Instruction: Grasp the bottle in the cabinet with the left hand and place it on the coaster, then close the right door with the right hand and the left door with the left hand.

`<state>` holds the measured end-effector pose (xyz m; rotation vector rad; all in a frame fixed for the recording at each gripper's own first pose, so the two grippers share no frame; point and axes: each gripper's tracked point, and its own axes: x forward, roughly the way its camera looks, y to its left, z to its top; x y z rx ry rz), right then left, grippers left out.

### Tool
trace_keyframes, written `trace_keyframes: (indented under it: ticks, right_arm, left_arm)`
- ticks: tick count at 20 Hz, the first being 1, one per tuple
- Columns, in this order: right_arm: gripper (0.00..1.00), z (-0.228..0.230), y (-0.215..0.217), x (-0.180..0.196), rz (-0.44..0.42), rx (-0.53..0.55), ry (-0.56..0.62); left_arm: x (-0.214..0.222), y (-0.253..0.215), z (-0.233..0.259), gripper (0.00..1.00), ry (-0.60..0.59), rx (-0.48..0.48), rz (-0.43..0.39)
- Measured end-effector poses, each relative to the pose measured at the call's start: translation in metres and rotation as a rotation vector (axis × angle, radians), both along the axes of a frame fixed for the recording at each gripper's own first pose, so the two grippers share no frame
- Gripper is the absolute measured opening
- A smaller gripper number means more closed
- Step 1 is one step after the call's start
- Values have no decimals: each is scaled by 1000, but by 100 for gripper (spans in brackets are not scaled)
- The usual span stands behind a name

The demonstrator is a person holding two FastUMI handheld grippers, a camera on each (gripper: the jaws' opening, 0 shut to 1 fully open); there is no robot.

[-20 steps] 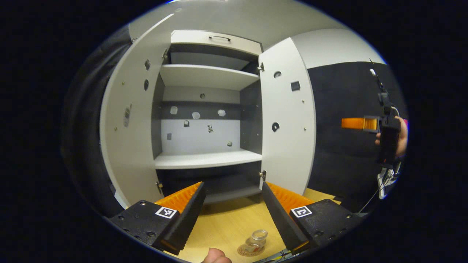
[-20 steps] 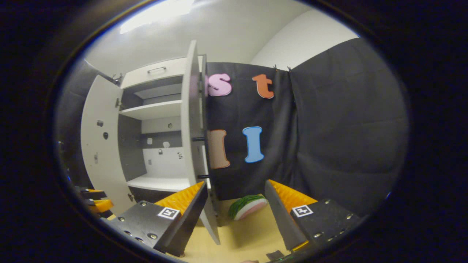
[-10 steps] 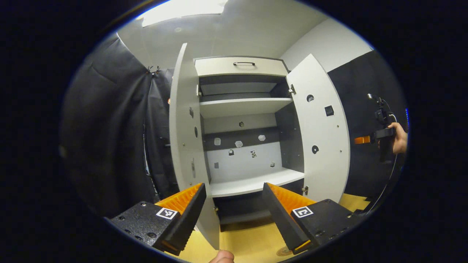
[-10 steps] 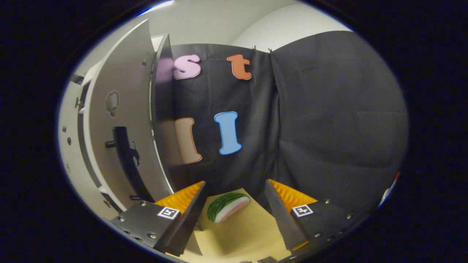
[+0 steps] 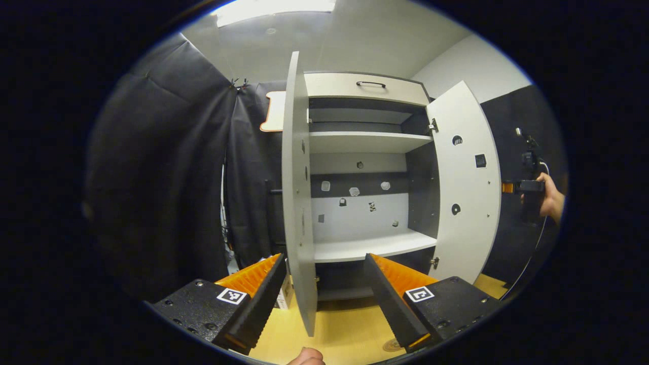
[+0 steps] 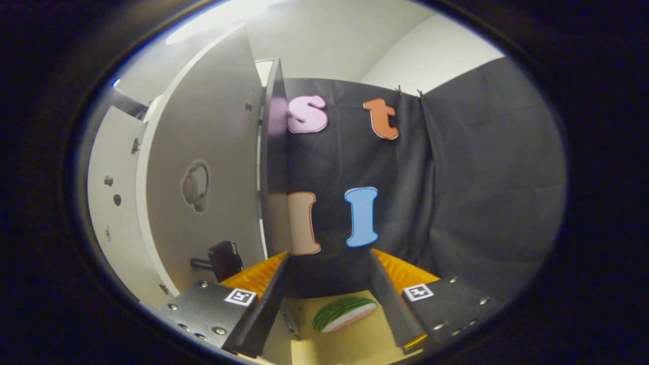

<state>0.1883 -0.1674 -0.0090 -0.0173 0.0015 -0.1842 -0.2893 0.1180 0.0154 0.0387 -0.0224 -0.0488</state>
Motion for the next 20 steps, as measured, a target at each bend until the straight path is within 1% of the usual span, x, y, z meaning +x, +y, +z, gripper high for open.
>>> trace_keyframes:
  ticks: [1, 3, 4, 5, 7, 8, 11, 12, 13, 14, 15, 16, 17, 19, 20]
  right_arm:
    - [83, 11, 7, -1, 0, -31, -28]
    - [83, 16, 27, 0, 27, -71, -40]
    - [84, 15, 39, 0, 46, -56, -40]
    - [87, 12, 50, 3, 68, -33, -32]
    - [87, 11, 69, 6, 99, -18, -33]
    - [87, 13, 76, 6, 102, -25, -45]
    - [87, 21, 83, 2, 72, -81, -99]
    - [83, 19, 83, 2, 65, -81, -102]
    - [83, 16, 84, 2, 60, -64, -94]
    - [87, 13, 82, 3, 56, -42, -84]
    - [87, 12, 81, 3, 54, -19, -82]
    - [84, 12, 81, 3, 51, 3, -81]
    - [87, 10, 80, 4, 46, 20, -78]
    - [84, 8, 80, 3, 37, 37, -74]
    - [87, 8, 80, 2, 37, 35, -77]
  left_arm:
    - [-2, 10, 6, 98, -6, 16, 28]
    - [-10, 21, 10, 99, -3, 14, 48]
    - [-13, 27, 11, 98, 1, -1, 55]
    - [-14, 32, 9, 98, 11, -16, 59]
    - [-15, 44, 3, 98, 34, -44, 82]
    - [-15, 49, -1, 98, 47, -57, 93]
    - [-20, 57, -17, 98, 95, -72, 106]
    - [-21, 62, -20, 98, 102, -64, 116]
    - [-22, 67, -23, 99, 106, -56, 124]
    - [-22, 68, -26, 99, 113, -51, 127]
    - [-23, 70, -29, 98, 118, -52, 134]
    - [-22, 71, -34, 98, 127, -64, 134]
    - [-23, 70, -38, 98, 135, -81, 128]
    - [-20, 70, -39, 98, 136, -105, 117]
    - [-21, 72, -44, 99, 143, -106, 119]
